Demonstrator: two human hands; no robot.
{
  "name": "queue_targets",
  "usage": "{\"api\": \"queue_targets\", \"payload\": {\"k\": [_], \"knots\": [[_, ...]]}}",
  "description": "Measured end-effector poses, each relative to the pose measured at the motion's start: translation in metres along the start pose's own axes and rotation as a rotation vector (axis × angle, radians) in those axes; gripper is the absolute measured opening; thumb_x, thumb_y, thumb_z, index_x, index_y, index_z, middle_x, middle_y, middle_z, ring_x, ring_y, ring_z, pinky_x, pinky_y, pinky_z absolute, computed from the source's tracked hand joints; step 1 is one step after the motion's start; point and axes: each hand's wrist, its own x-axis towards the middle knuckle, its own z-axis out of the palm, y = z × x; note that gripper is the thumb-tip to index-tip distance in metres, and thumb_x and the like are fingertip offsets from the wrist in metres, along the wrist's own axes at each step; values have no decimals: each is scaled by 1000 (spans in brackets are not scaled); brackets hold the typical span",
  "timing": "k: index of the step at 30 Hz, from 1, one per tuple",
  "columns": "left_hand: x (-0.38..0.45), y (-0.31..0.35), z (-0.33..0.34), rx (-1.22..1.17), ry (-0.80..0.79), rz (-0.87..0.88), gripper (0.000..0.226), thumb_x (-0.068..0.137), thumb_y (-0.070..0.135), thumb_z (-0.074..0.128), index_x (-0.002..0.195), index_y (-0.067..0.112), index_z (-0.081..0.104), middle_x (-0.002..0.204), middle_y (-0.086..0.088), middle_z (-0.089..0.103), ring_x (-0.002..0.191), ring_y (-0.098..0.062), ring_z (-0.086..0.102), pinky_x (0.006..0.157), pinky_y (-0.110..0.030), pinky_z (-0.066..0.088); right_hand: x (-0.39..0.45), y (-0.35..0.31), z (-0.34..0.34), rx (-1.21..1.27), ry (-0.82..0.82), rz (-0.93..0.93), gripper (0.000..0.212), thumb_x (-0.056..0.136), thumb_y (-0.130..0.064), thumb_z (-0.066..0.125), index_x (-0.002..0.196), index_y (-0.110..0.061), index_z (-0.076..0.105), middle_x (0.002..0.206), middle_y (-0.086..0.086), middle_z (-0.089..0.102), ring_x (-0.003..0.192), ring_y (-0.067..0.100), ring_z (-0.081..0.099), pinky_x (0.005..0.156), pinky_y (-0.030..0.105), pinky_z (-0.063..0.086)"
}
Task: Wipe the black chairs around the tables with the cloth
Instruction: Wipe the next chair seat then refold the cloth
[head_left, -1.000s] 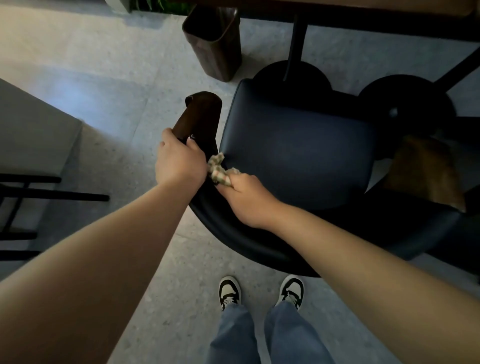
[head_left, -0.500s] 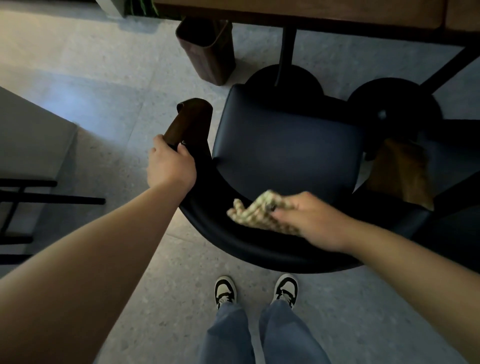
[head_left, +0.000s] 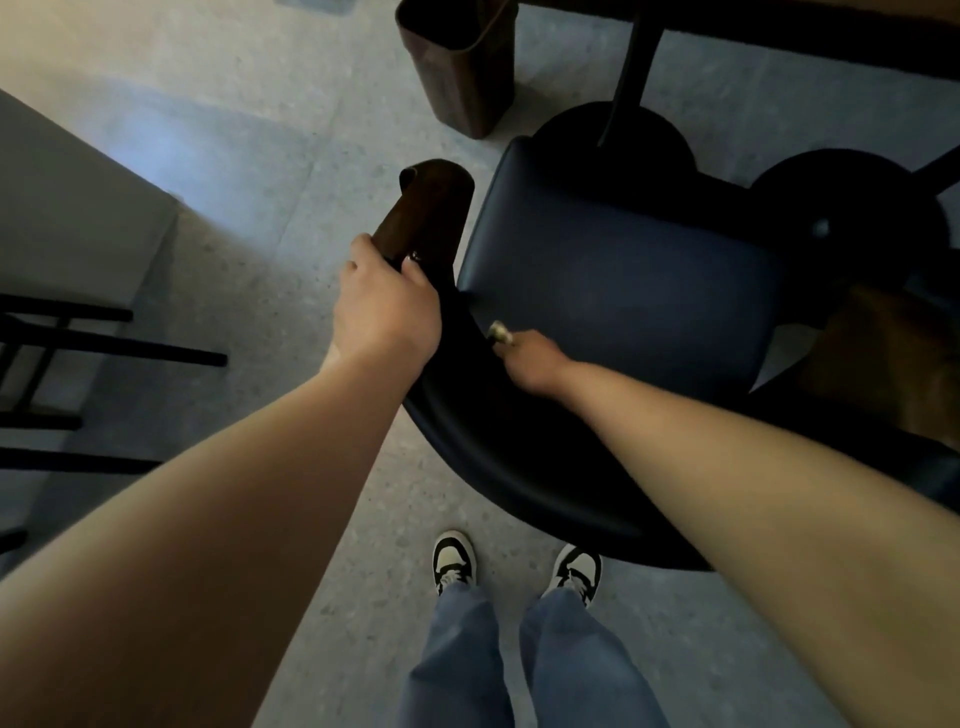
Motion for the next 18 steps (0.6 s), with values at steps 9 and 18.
{"api": "queue_targets", "payload": {"k": [9,18], "knots": [[-4,5,-2,21,1,-6,40,100,34,41,135,14,38,131,-13,50,110,-38,55,76,-38,36,-72,-5,-20,-45,43,-242,25,99,-24,43,102,-11,64,108,14,66,105,31,59,80,31,42],[-7,8,-5,5,-8,-14,42,100,34,40,136,14,36,131,-14,49,112,-39,54,82,-42,40,-167,3,-41,-28,-34,-381,24,97,-26,49,113,-37,63,110,-17,66,102,3,58,87,21,43]]}}
